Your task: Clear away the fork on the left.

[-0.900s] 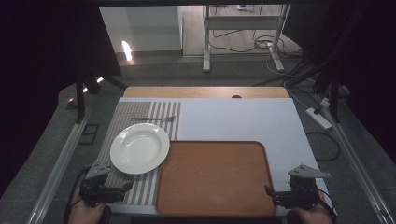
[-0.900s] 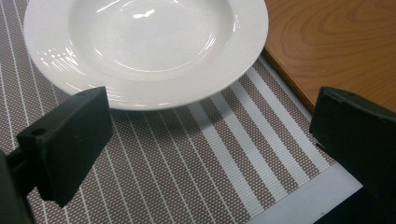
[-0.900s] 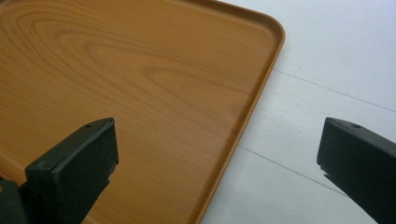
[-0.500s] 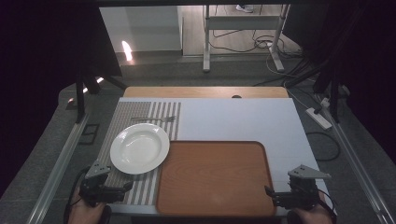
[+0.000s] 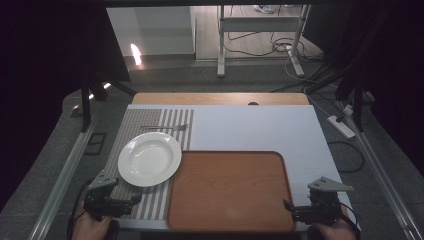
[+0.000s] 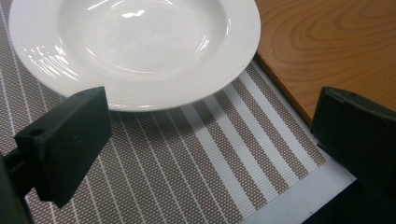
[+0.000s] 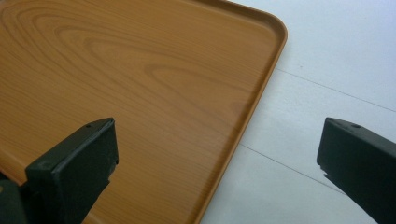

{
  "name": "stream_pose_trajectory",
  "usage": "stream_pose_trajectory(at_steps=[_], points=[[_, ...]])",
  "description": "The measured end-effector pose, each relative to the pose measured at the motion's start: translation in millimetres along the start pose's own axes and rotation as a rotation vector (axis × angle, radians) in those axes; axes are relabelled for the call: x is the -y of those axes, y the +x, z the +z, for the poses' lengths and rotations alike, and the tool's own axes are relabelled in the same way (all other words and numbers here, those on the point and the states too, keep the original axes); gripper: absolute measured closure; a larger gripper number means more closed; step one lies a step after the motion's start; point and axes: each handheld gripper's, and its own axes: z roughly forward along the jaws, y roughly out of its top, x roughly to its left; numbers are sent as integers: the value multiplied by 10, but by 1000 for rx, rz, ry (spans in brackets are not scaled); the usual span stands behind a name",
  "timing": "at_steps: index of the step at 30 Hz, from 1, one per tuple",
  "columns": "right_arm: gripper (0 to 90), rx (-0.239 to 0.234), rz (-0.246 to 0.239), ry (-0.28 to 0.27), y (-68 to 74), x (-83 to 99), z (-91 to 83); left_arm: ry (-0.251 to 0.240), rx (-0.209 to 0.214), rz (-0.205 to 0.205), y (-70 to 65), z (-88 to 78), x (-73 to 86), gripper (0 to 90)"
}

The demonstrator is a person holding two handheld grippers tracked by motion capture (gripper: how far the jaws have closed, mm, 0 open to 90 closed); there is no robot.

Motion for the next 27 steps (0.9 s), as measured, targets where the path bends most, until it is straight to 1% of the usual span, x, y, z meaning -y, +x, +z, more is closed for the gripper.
stream_pose_trajectory(at_steps=[3,4,6,8,11,13,18,23,24,26,27], points=[[0,1,1,1,2,-1,3,10,21,9,6,8,-8,1],[0,1,1,1,2,-1,3,10,21,9,6,8,-8,2],[0,3,-2,3,5,-3,7,11,32,27,1,11,-16,4],[0,1,-2,7,4,-5,8,4,32,35,-6,13,-25,5],[0,1,0,7,4,-5,10,-5,55,33,4,11,-39,5],[0,1,0,8,2,-5,11,-4,62,31,8,12,-50,5],[0,3,0,9,3,-5,13,-1,65,41,17,24,-75,3],[0,3,0,9,2,-8,16,-6,43,65,27,31,-107,4],[0,3,0,9,2,-8,16,-6,43,65,27,31,-107,4],[0,4,-2,13,6,-12,19,-41,40,90,25,28,-126,7],[0,4,-2,13,6,-12,19,-41,40,90,25,28,-126,8]])
